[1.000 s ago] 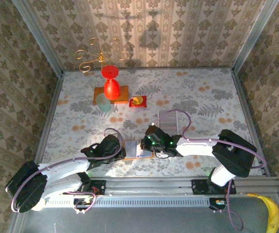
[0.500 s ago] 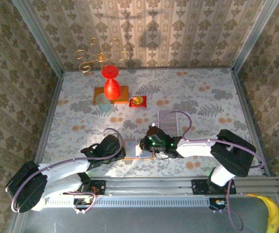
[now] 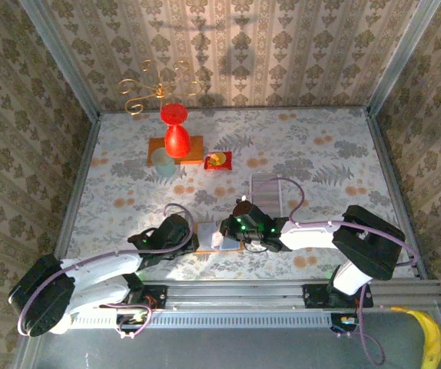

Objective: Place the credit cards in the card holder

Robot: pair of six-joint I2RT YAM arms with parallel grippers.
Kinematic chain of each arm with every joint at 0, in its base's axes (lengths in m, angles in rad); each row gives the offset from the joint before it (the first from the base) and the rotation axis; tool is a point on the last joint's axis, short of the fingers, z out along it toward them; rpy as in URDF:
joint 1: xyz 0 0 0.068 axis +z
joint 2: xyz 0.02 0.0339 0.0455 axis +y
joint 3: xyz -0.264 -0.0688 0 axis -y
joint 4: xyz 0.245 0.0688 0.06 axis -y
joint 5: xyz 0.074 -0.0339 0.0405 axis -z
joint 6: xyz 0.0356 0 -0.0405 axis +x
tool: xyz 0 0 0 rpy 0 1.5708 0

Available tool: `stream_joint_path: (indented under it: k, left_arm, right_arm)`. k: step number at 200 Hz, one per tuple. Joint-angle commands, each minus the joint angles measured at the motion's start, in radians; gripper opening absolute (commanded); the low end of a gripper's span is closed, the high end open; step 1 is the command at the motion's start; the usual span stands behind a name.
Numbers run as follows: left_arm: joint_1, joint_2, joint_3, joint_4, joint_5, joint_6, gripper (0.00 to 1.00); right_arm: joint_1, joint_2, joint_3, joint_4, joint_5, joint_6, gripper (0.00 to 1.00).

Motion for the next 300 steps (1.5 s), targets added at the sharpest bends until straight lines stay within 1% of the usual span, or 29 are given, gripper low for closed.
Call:
stream_joint_path:
  k: [1, 33, 109, 163, 212, 260, 279, 286, 300]
  left_arm:
    - [-0.008, 0.006, -0.015, -0.004, -0.009, -0.015, 0.11]
    - [-0.009, 0.006, -0.017, -0.004, -0.011, -0.016, 0.11]
    - [-0.012, 0.001, -0.021, -0.006, -0.014, -0.019, 0.10]
    - [-0.012, 0.001, -0.021, -0.007, -0.017, -0.019, 0.10]
    - [-0.015, -0.001, -0.024, -0.009, -0.017, -0.022, 0.10]
    - [-0.014, 0.000, -0.022, -0.009, -0.021, -0.024, 0.10]
    - [-0.015, 0.001, -0.020, -0.009, -0.021, -0.024, 0.10]
    - [-0.016, 0.001, -0.019, -0.009, -0.023, -0.024, 0.10]
    - [-0.015, 0.001, -0.017, -0.009, -0.024, -0.023, 0.10]
  right_arm:
    - [0.007, -0.021, -0.017, 0.022, 0.001, 0.024, 0.00]
    - [0.007, 0.004, -0.026, 0.062, -0.018, 0.053, 0.00]
    - [0.007, 0.020, -0.033, 0.016, -0.068, 0.091, 0.00]
    - [0.008, 0.025, -0.038, 0.011, -0.069, 0.107, 0.00]
    - [0.008, 0.044, -0.065, 0.158, -0.076, 0.096, 0.00]
    - [0.009, 0.067, -0.075, 0.252, -0.062, 0.073, 0.00]
    - [0.009, 0.079, -0.069, 0.250, -0.066, 0.068, 0.00]
    - [0.009, 0.085, -0.066, 0.243, -0.069, 0.066, 0.03]
    - [0.008, 0.088, -0.056, 0.200, -0.069, 0.057, 0.16]
